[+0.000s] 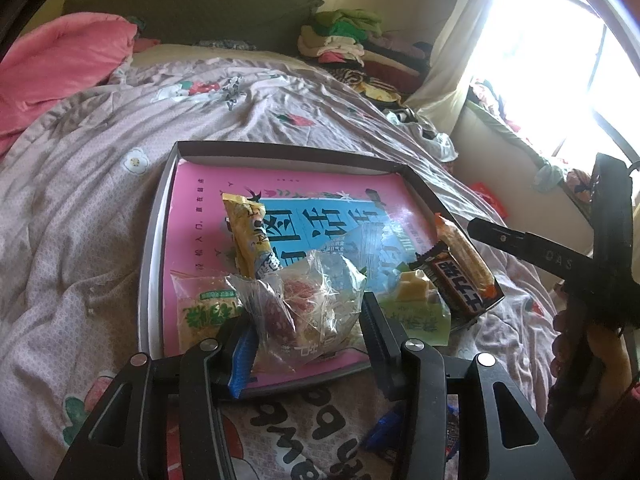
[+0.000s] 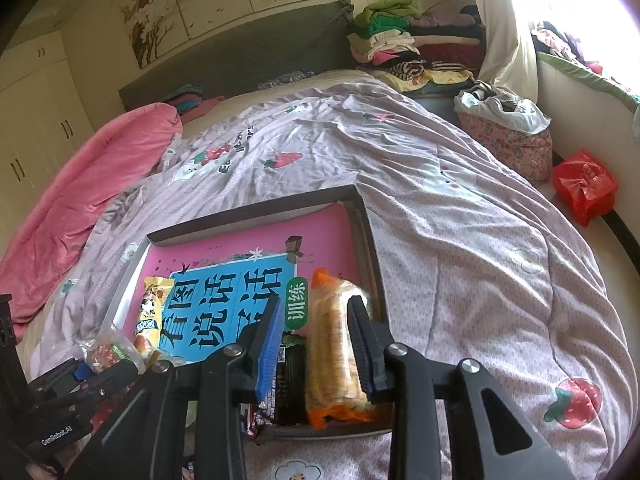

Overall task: Organize snacks
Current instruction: 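Lower and release the candy bag in the tray while right tool releases the cracker bag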

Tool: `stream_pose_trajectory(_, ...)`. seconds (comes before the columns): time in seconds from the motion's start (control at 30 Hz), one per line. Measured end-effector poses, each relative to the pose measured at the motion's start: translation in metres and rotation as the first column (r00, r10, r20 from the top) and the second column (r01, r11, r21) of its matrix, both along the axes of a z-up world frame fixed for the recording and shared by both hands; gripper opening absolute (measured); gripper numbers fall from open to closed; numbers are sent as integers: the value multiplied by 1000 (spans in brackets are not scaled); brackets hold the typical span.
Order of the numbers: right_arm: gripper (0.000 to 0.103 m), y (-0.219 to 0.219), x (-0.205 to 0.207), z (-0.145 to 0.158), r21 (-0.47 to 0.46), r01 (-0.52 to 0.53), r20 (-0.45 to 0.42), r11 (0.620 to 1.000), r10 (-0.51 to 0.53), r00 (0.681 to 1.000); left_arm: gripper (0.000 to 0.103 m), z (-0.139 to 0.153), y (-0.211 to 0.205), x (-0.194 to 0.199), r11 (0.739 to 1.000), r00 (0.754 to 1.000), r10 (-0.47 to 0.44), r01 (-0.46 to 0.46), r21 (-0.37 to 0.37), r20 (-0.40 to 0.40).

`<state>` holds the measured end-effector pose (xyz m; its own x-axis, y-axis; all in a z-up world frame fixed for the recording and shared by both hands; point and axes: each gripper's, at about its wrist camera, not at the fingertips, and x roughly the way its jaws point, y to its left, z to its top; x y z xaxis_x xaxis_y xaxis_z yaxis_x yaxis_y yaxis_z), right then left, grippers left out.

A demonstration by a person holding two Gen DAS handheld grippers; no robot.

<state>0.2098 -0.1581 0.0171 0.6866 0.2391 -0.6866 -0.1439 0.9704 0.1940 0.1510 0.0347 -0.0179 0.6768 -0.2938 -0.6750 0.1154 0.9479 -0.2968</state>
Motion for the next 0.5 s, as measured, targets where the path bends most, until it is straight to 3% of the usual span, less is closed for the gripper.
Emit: stream_pose_trajectory(0.5,36,-1,-10,4,26,-1,0,1000,1,1000,54,1,-2,-2,1000,1000,2,-2,13,1)
